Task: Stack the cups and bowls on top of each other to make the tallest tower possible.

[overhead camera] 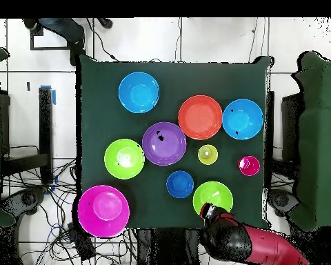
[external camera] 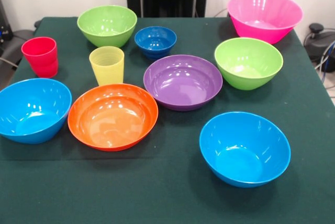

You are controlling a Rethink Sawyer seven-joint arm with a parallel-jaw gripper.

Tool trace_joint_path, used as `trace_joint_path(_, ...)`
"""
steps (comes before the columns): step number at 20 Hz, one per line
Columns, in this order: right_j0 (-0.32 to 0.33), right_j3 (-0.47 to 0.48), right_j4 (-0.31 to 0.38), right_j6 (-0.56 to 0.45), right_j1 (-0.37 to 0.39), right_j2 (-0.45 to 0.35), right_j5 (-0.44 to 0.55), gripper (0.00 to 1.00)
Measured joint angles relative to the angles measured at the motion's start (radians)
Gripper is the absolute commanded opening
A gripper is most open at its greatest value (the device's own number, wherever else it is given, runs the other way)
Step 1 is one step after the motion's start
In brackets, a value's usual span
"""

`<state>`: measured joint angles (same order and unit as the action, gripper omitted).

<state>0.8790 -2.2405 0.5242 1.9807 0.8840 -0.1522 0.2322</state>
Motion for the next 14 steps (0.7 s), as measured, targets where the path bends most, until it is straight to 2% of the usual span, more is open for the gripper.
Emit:
trace_joint_path(8, -0.019, 0.0, 0.0, 0.0, -0.012, 0.006, 0.0, 1.0)
trace_joint_path(14, -0.088, 0.001, 0.0, 0.0, -0.074, 0.031, -0.023, 1.0)
